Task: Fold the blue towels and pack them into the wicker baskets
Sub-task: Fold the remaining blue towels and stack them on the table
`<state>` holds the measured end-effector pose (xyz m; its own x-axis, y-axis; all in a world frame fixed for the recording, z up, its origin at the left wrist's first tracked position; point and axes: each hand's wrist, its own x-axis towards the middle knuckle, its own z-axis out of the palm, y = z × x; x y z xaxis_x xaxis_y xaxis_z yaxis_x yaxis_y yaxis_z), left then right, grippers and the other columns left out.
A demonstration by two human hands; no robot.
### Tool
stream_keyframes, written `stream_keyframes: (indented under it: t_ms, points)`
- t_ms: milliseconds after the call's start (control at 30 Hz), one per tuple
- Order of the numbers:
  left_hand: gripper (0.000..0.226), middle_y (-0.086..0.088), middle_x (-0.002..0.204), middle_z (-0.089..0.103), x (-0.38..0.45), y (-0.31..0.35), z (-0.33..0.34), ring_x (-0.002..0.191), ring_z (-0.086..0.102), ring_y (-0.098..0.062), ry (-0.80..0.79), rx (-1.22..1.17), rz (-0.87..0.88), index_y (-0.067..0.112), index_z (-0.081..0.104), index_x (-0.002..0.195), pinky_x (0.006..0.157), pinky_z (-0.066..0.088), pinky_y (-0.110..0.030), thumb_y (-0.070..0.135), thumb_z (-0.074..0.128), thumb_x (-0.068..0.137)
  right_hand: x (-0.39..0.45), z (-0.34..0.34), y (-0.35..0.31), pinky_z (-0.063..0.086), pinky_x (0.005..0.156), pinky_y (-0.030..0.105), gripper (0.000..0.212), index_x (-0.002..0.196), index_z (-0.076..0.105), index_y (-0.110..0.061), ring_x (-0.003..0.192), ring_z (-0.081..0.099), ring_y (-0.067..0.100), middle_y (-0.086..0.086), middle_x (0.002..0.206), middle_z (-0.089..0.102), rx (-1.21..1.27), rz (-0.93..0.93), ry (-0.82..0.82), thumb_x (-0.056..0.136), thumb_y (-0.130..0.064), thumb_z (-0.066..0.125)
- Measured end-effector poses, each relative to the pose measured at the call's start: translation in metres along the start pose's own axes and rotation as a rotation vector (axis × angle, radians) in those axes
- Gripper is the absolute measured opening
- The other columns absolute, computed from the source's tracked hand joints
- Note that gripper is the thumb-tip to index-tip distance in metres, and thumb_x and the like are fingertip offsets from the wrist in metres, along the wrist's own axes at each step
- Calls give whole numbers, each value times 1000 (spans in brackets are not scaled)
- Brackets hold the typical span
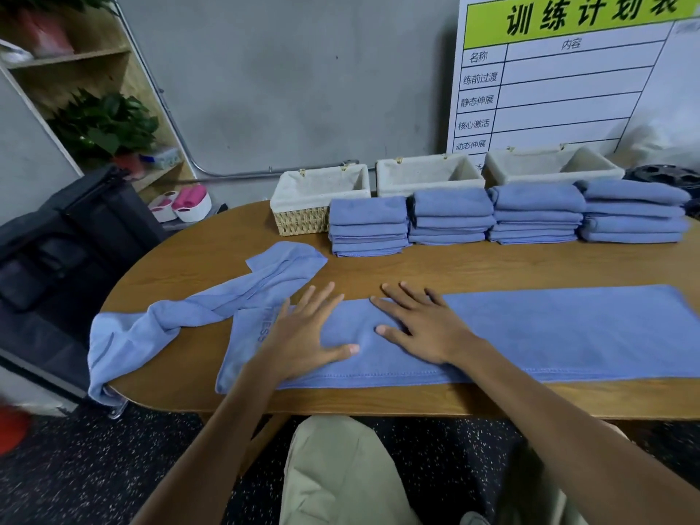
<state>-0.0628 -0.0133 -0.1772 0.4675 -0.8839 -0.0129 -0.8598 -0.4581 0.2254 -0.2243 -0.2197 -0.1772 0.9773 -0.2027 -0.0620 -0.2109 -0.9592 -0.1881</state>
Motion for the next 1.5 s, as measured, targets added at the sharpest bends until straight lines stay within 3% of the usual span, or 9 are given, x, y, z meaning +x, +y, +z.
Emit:
stream_keyframes:
  t_ms: [67,233,400,600,733,1067,1167,1300,1500]
  points:
    - [109,24,165,-9,4,16,5,153,-13,-6,1,-41,29,40,9,159,122,-6,-51,99,24,68,1,0,0,-3,123,48,87,156,0,-45,153,-11,16,-12,166,-9,-7,-9,-7,78,-82,-3]
    - [113,21,165,-15,5,18,11,152,-18,-11,-61,89,26,40,1,159,123,-5,-55,102,8,65,-8,-1,19,-4,123,49,96,155,-3,-46,152,-13,17,-12,166,-10,-31,-27,2,71,-91,-9]
    - [117,21,163,-20,9,34,7,152,-20,-11,-65,46,44,36,2,160,123,-8,-54,103,9,64,-21,-5,42,-5,123,47,85,154,-3,-48,152,-14,17,-13,165,-11,-25,64,10,79,-86,2]
    - [111,25,163,-17,17,58,24,152,-20,-11,-52,74,82,38,0,160,123,-7,-54,100,6,68,-26,-5,46,-4,123,47,86,155,0,-47,153,-11,18,-12,166,-8,-9,67,45,78,-86,1]
    - [116,24,164,-15,21,63,17,152,-21,-10,-79,44,70,37,2,160,122,-9,-54,102,11,65,-36,-4,57,-3,123,48,91,155,0,-47,153,-10,19,-12,166,-7,-27,84,66,74,-89,-7]
    - [104,25,164,-14,28,86,21,152,-18,-10,-86,40,45,36,3,160,121,-10,-55,93,26,75,-60,-8,82,-3,122,46,86,155,-1,-49,153,-10,19,-12,166,-8,-50,126,78,78,-87,-4]
    - [103,22,165,-6,37,113,16,153,-15,-10,-66,8,38,31,10,159,122,-7,-58,91,26,77,-78,-10,98,-2,122,45,80,155,0,-48,153,-10,18,-12,166,-7,-60,194,89,83,-83,2]
    - [92,22,166,-8,57,166,29,153,-15,-8,-54,-19,142,34,2,160,121,-7,-59,83,27,87,-78,-11,99,0,122,48,82,155,2,-47,153,-9,19,-11,166,-7,-34,183,85,82,-83,-2]
    - [95,24,165,-9,66,166,30,153,-15,-9,-113,45,102,34,4,160,121,-9,-59,85,33,85,-106,-12,135,-1,121,46,71,154,2,-51,153,-9,18,-13,166,-6,-36,284,108,87,-76,3]
